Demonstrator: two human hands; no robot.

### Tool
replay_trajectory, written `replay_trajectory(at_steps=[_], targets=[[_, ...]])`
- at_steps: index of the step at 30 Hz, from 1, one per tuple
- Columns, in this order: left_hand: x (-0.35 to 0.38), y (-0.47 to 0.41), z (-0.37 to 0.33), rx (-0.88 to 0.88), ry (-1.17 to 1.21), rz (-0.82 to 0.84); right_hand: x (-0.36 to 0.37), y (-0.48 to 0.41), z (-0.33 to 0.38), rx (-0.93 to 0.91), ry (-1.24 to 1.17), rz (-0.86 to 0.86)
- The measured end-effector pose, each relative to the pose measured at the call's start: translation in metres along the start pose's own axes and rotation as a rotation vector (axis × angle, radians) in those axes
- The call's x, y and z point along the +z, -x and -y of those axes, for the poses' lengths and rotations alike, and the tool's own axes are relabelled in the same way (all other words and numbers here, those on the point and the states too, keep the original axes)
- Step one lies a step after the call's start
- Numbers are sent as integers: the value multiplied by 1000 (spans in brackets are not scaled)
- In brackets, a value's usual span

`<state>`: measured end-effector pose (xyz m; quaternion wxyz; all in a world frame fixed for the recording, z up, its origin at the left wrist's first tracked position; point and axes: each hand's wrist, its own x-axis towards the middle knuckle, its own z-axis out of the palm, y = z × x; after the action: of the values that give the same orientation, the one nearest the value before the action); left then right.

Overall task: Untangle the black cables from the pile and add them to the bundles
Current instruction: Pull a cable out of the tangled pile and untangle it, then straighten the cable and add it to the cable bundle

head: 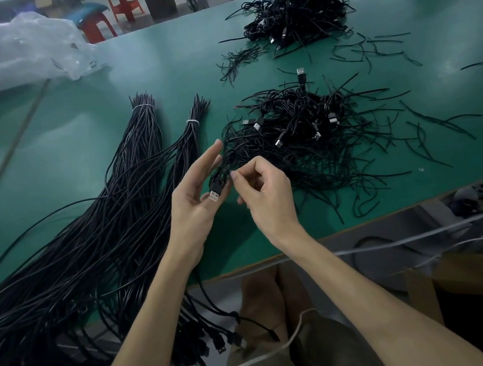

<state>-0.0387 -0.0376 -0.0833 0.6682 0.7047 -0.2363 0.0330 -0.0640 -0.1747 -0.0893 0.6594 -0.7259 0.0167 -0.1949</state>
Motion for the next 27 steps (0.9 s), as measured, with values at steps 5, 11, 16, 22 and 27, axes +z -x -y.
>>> replay_trajectory(at_steps=[5, 11, 16, 22, 27], targets=[[0, -8, -8, 146, -264, 70, -1, -1, -1, 24, -13, -10], [-20, -24, -22, 214, -679, 98, -2, -1, -2, 64, -54, -6], [-17, -26, -17, 69, -642, 5, -3, 1, 1, 45, -19, 4], [-6, -35, -17, -158, -549, -78, -1, 3, 2, -43, 84, 2], [-14, -39, -21, -310, -355, -99, 3, 3, 1, -128, 161, 18]])
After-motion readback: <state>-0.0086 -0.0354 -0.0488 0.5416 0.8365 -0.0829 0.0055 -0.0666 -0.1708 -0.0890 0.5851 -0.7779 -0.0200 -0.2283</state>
